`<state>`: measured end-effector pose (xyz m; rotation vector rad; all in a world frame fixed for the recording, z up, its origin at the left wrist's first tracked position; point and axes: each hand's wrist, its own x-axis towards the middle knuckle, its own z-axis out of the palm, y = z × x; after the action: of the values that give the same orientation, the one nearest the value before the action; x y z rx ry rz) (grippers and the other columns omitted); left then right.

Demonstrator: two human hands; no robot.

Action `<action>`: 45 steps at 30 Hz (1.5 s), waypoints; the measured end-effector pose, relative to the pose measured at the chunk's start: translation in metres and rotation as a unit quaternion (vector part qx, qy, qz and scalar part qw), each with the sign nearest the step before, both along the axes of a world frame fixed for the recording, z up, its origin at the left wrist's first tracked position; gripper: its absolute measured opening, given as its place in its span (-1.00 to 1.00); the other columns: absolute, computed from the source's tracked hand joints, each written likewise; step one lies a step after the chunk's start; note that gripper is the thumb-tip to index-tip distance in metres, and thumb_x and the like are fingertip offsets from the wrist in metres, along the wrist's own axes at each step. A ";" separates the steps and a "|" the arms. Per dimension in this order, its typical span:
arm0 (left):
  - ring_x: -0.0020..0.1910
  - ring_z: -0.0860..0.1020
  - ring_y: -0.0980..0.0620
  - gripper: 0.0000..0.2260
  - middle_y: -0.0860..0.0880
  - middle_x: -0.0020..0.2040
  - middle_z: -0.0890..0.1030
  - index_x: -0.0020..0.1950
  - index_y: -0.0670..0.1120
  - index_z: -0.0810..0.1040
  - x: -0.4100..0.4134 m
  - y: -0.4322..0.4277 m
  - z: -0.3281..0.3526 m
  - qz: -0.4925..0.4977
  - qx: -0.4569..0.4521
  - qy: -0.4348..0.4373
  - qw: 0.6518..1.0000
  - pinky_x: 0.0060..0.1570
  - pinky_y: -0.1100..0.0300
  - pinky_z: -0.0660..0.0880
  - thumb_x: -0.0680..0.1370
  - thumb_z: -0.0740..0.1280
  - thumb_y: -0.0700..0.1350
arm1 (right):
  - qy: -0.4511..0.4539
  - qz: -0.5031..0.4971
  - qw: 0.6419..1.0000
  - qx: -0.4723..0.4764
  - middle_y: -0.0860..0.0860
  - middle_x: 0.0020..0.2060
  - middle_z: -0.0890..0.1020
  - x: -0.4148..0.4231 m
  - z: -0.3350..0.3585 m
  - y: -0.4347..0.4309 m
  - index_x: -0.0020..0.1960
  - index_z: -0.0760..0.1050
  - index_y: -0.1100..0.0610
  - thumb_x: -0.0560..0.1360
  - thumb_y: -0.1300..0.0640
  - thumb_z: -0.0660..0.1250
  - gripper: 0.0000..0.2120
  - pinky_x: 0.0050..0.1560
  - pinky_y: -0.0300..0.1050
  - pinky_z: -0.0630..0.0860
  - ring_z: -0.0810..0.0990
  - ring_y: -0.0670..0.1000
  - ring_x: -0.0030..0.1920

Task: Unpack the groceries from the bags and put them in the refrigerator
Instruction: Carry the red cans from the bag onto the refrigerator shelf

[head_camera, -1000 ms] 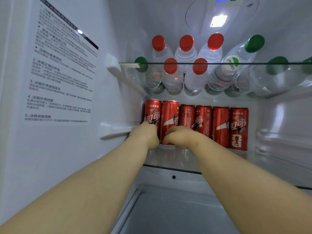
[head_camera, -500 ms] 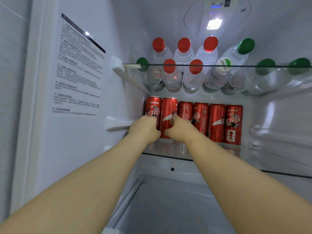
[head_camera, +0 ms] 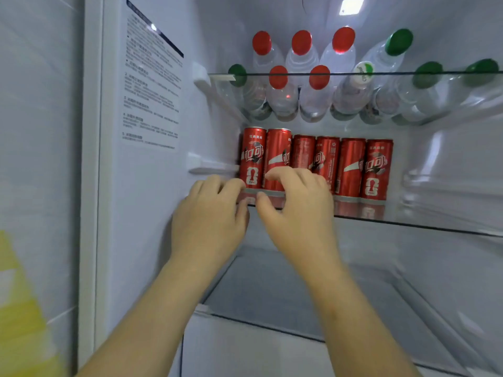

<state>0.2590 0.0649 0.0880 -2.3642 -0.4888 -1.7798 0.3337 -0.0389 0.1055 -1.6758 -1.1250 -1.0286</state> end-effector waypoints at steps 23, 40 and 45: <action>-0.11 0.58 -0.09 -0.67 -0.06 -0.09 0.58 0.03 -0.09 0.61 -0.018 -0.073 -0.184 -0.188 -0.183 0.235 0.936 -0.27 0.09 0.56 0.46 0.14 0.02 | 0.258 -0.035 0.960 -0.105 -0.19 0.00 0.48 -0.029 -0.204 -0.090 0.08 0.55 -0.01 0.37 -0.04 0.24 -0.68 0.13 -0.19 0.28 0.35 -0.14 0.11; 0.06 0.52 -0.08 -0.76 -0.05 0.06 0.55 0.17 -0.07 0.57 -0.056 -0.215 -0.240 -0.514 -0.116 0.370 0.765 -0.06 0.10 0.48 0.51 0.34 -0.10 | 0.424 -0.404 0.809 -0.044 -0.16 0.14 0.51 -0.179 -0.271 -0.241 0.17 0.50 -0.02 0.49 0.05 0.31 -0.75 0.07 -0.35 0.14 0.37 -0.11 0.22; 0.22 0.38 0.07 -0.70 0.07 0.24 0.43 0.33 0.06 0.41 -0.094 -0.293 -0.256 -0.580 -0.054 0.431 0.689 0.09 0.25 0.39 0.59 0.17 0.00 | 0.464 -0.502 0.730 -0.019 -0.13 0.21 0.49 -0.248 -0.288 -0.308 0.21 0.47 -0.03 0.51 0.02 0.27 -0.73 0.10 -0.28 0.21 0.35 -0.08 0.24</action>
<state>0.1651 -0.2281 -0.1682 -3.4183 1.3095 -0.3880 0.0857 -0.3471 -0.1828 -2.4259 0.5227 -0.5148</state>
